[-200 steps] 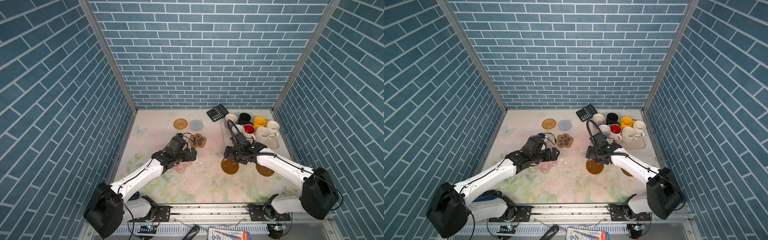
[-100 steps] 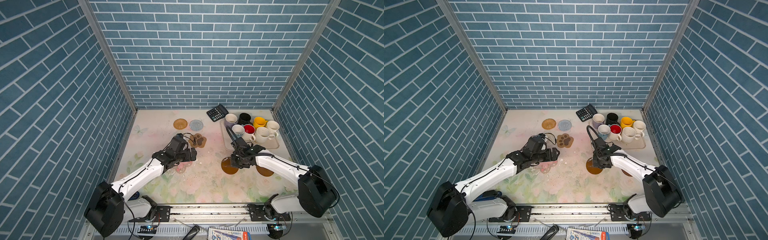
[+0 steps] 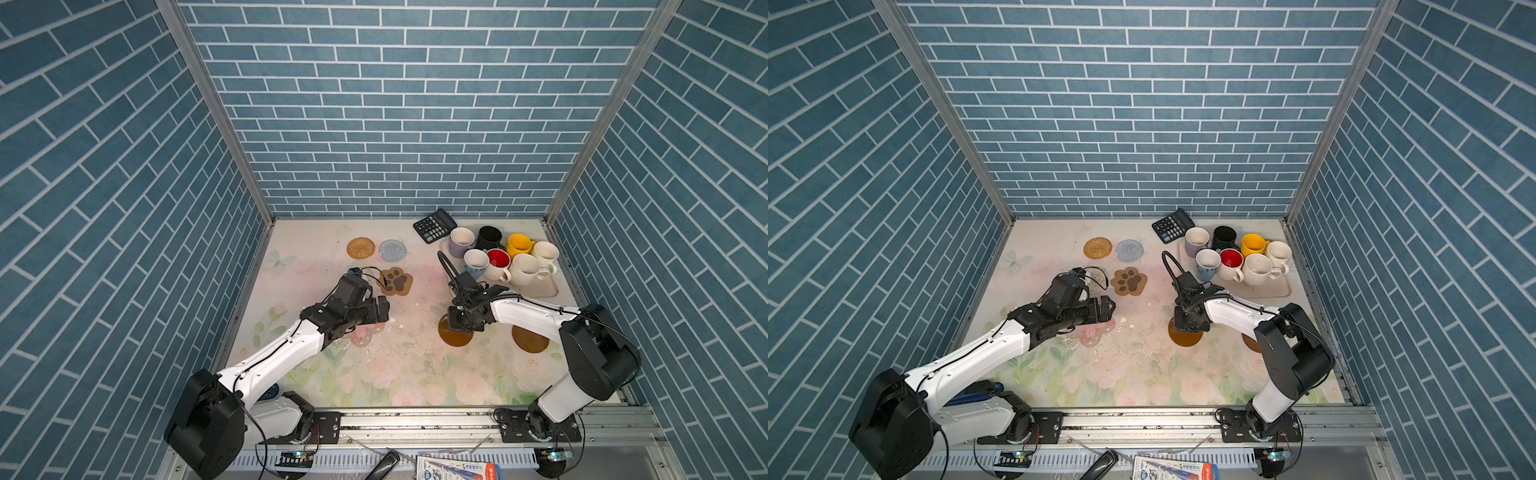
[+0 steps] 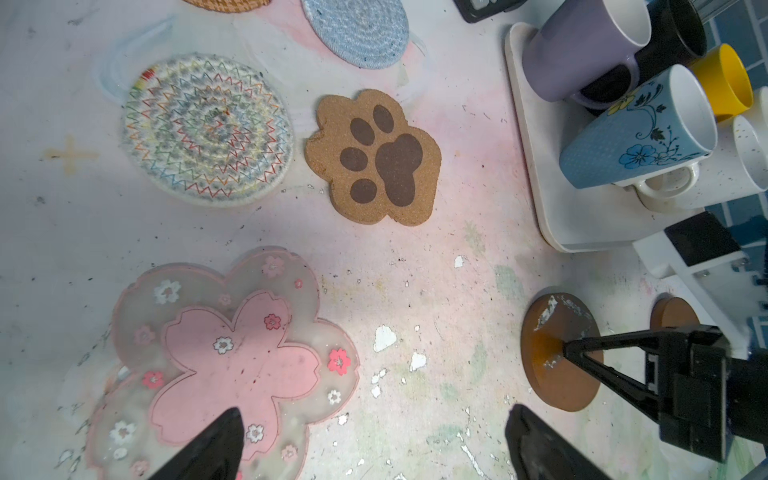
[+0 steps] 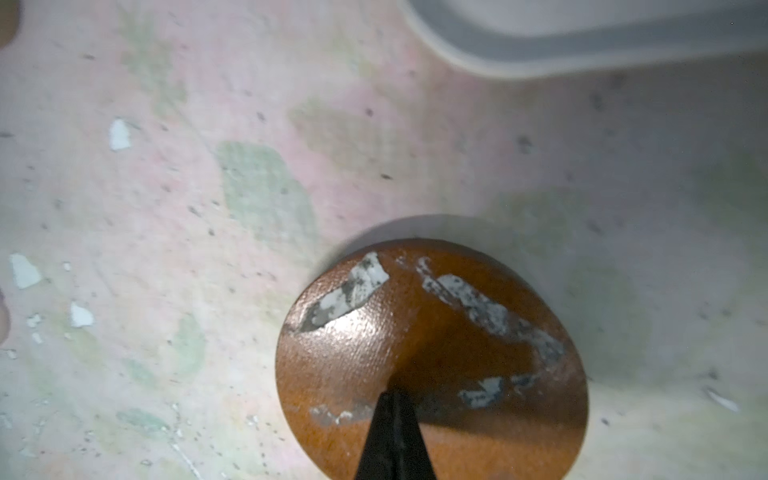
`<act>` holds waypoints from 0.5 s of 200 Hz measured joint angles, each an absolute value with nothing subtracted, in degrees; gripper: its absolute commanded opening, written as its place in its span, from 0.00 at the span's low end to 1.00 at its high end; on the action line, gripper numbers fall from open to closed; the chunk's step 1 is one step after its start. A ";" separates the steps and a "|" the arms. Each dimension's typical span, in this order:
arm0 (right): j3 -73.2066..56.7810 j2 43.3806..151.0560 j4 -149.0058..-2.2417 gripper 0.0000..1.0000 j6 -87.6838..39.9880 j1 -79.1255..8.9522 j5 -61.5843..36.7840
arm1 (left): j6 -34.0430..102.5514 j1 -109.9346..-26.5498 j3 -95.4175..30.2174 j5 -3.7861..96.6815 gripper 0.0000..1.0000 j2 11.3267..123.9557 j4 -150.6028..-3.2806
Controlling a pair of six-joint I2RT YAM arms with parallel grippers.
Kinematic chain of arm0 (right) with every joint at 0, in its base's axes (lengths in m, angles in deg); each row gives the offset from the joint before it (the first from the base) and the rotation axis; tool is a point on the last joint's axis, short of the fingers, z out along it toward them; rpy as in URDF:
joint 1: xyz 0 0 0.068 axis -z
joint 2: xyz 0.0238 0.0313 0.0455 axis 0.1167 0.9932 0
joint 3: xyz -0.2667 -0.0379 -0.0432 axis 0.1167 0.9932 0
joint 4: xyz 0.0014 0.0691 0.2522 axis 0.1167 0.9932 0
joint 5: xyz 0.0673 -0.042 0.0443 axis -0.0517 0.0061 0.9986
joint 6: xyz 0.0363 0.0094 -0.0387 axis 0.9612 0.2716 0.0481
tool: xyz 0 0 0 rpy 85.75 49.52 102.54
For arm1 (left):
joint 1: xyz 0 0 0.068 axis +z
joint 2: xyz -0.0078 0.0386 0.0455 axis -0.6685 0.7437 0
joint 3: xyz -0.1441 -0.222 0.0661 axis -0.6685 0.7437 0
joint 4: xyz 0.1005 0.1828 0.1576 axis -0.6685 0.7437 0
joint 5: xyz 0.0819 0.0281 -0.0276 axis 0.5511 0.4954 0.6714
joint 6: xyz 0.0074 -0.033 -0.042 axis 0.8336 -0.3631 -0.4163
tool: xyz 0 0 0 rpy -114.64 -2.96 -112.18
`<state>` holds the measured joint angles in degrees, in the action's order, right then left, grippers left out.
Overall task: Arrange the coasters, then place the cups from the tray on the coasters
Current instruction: 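Drag the patched coaster with the right gripper beside the paw coaster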
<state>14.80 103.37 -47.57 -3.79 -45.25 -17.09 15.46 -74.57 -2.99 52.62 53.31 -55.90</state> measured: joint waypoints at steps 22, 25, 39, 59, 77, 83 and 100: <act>12.46 106.08 -50.26 0.00 -3.92 -47.08 -15.62 | 15.49 -73.57 -2.97 52.57 0.99 52.09 -55.42; 12.09 106.45 -50.61 0.00 -3.94 -47.37 -15.45 | 15.51 -73.42 -2.95 52.59 0.99 51.89 -55.38; 10.67 108.00 -51.66 0.00 -3.94 -48.33 -14.60 | 15.53 -72.63 -2.77 52.57 0.99 50.93 -55.05; 8.22 110.25 -52.32 0.00 -3.94 -49.51 -13.63 | 15.62 -71.43 -2.34 52.31 0.99 49.75 -54.46; 5.84 112.37 -52.67 0.00 -3.92 -50.49 -12.93 | 15.70 -70.09 -1.72 51.66 0.99 49.11 -53.91; 5.03 113.05 -52.71 0.00 -3.92 -50.80 -12.72 | 15.70 -69.55 -1.57 51.41 0.99 48.96 -53.72; 2.34 115.28 -52.84 0.00 -3.92 -51.76 -12.10 | 15.73 -67.86 -0.35 50.30 0.99 48.13 -53.70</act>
